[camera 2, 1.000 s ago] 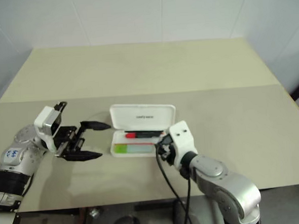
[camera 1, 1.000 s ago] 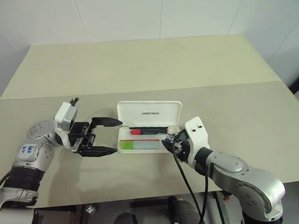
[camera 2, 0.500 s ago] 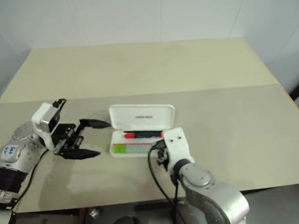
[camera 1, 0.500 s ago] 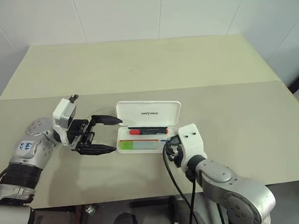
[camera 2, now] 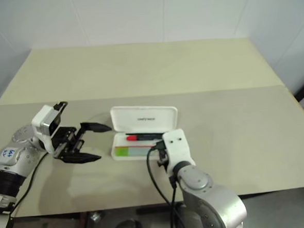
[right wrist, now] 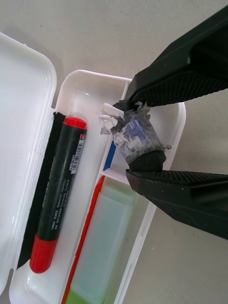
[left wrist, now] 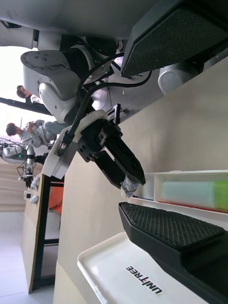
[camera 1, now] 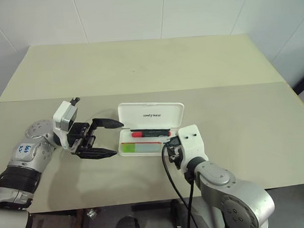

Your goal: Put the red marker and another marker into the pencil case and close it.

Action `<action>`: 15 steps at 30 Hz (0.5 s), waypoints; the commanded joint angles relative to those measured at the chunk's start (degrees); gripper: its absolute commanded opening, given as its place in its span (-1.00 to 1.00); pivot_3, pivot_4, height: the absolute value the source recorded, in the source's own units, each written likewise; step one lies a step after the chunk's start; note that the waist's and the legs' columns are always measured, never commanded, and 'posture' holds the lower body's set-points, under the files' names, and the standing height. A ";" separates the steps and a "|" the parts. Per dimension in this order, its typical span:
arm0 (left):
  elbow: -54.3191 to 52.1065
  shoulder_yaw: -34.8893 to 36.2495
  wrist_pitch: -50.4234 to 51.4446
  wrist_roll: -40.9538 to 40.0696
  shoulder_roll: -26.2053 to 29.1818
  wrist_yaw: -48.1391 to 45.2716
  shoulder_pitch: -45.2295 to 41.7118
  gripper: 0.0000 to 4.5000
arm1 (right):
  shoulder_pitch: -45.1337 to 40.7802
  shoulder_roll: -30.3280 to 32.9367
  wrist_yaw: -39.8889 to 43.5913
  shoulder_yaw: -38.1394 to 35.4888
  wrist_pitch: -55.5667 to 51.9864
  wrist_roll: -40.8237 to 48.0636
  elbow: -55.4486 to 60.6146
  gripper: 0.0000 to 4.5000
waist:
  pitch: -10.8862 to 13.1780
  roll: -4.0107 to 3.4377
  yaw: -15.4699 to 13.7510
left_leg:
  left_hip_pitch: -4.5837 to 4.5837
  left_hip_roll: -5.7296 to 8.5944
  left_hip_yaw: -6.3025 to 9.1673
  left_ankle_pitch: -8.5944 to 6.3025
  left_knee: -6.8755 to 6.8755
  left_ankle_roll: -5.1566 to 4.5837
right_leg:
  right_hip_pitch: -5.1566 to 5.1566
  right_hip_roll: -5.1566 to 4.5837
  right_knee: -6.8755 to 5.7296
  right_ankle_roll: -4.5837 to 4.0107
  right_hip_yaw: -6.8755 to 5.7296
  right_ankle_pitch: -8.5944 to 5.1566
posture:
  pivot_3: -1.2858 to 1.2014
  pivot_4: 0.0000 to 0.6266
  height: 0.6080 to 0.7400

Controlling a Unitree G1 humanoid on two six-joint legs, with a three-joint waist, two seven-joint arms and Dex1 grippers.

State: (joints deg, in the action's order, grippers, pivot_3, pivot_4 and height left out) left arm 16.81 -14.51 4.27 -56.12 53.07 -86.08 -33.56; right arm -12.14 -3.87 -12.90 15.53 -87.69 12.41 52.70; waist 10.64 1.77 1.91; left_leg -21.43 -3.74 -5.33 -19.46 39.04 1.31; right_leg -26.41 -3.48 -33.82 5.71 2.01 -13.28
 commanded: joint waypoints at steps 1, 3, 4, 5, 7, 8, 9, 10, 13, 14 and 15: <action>-0.43 0.64 -0.67 -1.21 1.17 -6.42 -0.32 1.00 | -0.11 -1.30 0.76 0.29 0.00 -0.40 2.34 0.12 | 0.00 0.00 0.00 | 0.00 0.00 0.00 0.00 0.00 0.00 | 0.00 0.00 0.01 0.00 0.00 0.00 | 0.03 -0.52 1.00; -0.45 0.73 -0.70 -1.16 1.02 -6.42 -0.38 1.00 | -0.03 -1.37 1.04 0.28 -0.09 -0.59 2.42 0.44 | 0.00 0.00 0.00 | 0.00 0.00 0.00 0.00 0.00 0.00 | 0.00 0.00 0.00 0.00 0.00 0.00 | 0.03 -0.52 1.00; -0.46 0.77 -0.69 -1.13 0.93 -6.42 -0.41 1.00 | -0.01 -1.34 1.19 0.33 -0.13 -0.65 2.47 0.60 | 0.00 0.00 0.01 | 0.00 0.00 0.00 0.00 0.00 0.00 | 0.00 0.00 0.00 0.00 0.00 0.00 | 0.03 -0.52 1.00; -0.46 0.79 -0.71 -1.11 0.86 -6.42 -0.43 1.00 | -0.01 -1.30 1.44 0.35 -0.20 -0.62 2.49 0.74 | 0.00 0.00 0.01 | 0.00 0.00 0.00 0.00 0.00 0.00 | 0.00 0.00 0.00 0.00 0.00 0.00 | 0.03 -0.52 1.00; -0.55 0.81 -0.69 -1.05 0.79 -6.42 -0.39 1.00 | -0.03 -1.12 2.11 0.28 -0.38 -0.45 2.57 0.98 | 0.00 0.00 0.02 | 0.00 0.00 0.00 0.00 0.00 0.00 | 0.00 0.00 0.00 0.00 0.00 0.00 | 0.03 -0.52 1.00; -0.56 0.85 -0.68 -1.02 0.70 -6.42 -0.39 1.00 | -0.06 -1.03 2.46 0.25 -0.46 -0.35 2.59 0.98 | 0.00 0.00 0.02 | 0.00 0.00 0.00 0.00 0.00 0.00 | 0.00 0.00 0.00 0.01 0.00 0.00 | 0.03 -0.52 1.00; -0.59 0.88 -0.69 -1.00 0.64 -6.42 -0.34 1.00 | -0.08 -0.93 2.81 0.24 -0.55 -0.25 2.62 0.98 | 0.00 0.00 0.02 | 0.00 0.00 0.00 0.00 0.00 0.00 | 0.00 0.00 0.00 0.01 0.00 0.00 | 0.03 -0.52 1.00; -0.66 0.93 -0.66 -1.01 0.59 -6.42 -0.30 1.00 | -0.16 -0.82 3.16 0.21 -0.62 -0.21 2.64 0.98 | 0.00 0.00 0.02 | 0.00 0.00 0.00 0.00 0.00 0.00 | 0.00 0.00 0.00 0.01 0.00 0.01 | 0.03 -0.52 1.00; -0.82 1.09 -0.61 -0.99 0.37 -6.42 -0.13 1.00 | -0.67 -0.02 4.64 -0.14 -0.54 0.04 2.82 0.98 | 0.00 0.00 0.02 | 0.00 0.00 0.00 0.00 0.00 0.00 | 0.00 0.00 0.00 0.01 0.00 0.00 | 0.03 -0.52 1.00; -0.81 1.19 -0.61 -0.93 0.20 -6.42 -0.08 1.00 | -0.98 0.56 5.52 -0.64 -0.58 0.27 3.00 0.98 | 0.00 0.00 0.02 | 0.00 0.00 0.00 0.00 0.00 0.00 | 0.00 0.00 0.00 0.00 0.00 0.00 | 0.03 -0.52 1.00; -0.72 1.30 -0.65 -0.84 0.01 -6.42 -0.06 1.00 | -1.35 1.38 6.79 -1.27 -0.52 0.71 3.24 0.98 | 0.00 0.00 0.02 | 0.00 0.00 0.00 0.00 0.00 0.00 | 0.00 0.00 0.00 0.00 0.00 0.00 | 0.03 -0.52 1.00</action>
State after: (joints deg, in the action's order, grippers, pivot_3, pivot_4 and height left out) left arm 16.71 -14.49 4.24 -56.12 52.86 -86.08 -33.53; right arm -12.58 -3.01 -7.82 15.04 -88.70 12.07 52.81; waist 10.64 1.77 1.93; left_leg -21.43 -3.74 -5.33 -19.46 39.04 1.31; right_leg -26.41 -3.47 -33.82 5.71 2.01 -13.28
